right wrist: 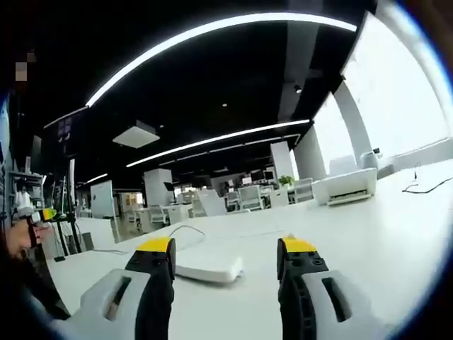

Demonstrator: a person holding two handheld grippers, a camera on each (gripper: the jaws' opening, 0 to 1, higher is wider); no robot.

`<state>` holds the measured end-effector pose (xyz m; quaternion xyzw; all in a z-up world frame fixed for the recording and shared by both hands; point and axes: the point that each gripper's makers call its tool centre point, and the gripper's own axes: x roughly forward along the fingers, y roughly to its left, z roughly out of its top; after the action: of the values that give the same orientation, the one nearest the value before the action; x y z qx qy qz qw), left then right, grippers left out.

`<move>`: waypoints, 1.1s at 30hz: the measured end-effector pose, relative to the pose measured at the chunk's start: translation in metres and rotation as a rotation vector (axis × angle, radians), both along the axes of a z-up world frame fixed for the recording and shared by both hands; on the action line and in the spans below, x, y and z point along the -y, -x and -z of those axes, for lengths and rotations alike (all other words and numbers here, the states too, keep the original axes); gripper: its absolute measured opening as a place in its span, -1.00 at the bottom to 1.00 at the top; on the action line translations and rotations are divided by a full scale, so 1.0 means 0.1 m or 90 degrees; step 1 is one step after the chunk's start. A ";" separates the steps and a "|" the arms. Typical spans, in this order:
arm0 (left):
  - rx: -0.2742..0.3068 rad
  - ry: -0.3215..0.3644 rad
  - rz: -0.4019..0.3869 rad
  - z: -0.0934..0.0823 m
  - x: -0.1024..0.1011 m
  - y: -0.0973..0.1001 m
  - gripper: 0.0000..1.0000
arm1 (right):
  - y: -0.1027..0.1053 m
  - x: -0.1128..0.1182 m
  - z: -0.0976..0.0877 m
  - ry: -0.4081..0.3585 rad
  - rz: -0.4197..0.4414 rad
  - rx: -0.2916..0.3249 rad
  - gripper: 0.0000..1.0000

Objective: Pick up the power strip scattered on the table, fix it on the side mounting bracket of the table, and press the switch

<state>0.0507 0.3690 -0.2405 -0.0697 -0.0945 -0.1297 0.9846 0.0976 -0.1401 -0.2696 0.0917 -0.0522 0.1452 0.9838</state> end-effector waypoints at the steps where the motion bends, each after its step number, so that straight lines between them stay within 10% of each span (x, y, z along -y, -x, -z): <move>1: -0.001 -0.001 0.002 0.00 0.01 0.00 0.66 | 0.00 0.00 -0.01 0.000 0.000 0.001 0.06; 33: 0.024 -0.005 0.014 -0.15 0.02 0.04 0.66 | 0.14 -0.08 -0.17 0.034 -0.018 0.022 0.07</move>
<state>0.0471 0.3673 -0.2251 -0.0646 -0.1114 -0.1423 0.9814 0.0835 -0.1323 -0.2530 0.0634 -0.0637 0.1618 0.9827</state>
